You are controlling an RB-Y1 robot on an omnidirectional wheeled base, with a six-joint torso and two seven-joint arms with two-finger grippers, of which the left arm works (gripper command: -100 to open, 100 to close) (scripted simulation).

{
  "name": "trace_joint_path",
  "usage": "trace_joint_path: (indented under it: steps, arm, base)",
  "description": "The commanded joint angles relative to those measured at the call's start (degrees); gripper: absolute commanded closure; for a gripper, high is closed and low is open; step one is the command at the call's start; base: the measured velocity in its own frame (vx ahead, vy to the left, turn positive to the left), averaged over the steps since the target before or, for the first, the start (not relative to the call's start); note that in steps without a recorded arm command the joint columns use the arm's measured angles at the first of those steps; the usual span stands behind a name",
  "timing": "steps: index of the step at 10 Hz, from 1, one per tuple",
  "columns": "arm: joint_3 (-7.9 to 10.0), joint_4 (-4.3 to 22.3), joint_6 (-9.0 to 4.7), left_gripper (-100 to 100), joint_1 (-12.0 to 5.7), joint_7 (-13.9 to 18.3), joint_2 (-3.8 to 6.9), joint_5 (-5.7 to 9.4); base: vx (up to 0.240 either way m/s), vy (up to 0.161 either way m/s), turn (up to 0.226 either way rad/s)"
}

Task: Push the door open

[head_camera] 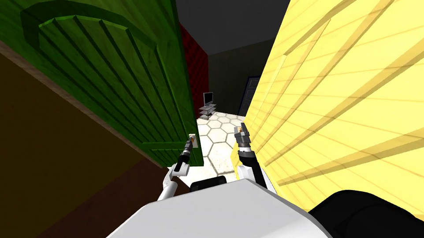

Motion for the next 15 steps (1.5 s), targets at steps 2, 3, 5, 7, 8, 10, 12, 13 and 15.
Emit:
trace_joint_path:
  steps: [2, 3, 5, 7, 8, 10, 12, 13, 15]
  arm:
    - [-0.01, 0.0, 0.05, 100, 0.09, 0.0, 0.02, 0.00]
    - [-0.01, 0.0, 0.05, 100, 0.09, 0.0, 0.02, 0.00]
    - [-0.01, 0.0, 0.05, 100, 0.09, 0.0, 0.02, 0.00]
    - [-0.85, 0.0, 0.24, 100, 0.45, -1.0, 1.21, 0.72]
    - [-1.13, -0.1, 0.26, 100, 0.53, -1.3, 1.55, 0.99]
    - [-2.11, -0.6, 0.47, -100, 1.02, -1.2, 1.51, 1.13]
    - [-2.65, -1.1, 0.65, -100, 1.30, -0.9, 1.48, 1.20]
    - [-3.05, -1.5, 0.79, -100, 1.51, -0.7, 1.40, 1.25]
    - [-3.87, -2.3, 1.08, -100, 1.95, -0.3, 1.08, 1.36]
  base:
    - [-0.029, 0.012, -0.008]
    - [-0.021, 0.005, 0.002]
    - [-0.006, 0.000, 0.002]
    - [0.130, 0.035, 0.180]
    - [0.202, 0.044, 0.163]
    - [0.075, 0.056, 0.151]
    - [-0.203, 0.003, -0.039]
    - [-0.204, -0.004, -0.011]
    - [-0.237, 0.009, -0.013]
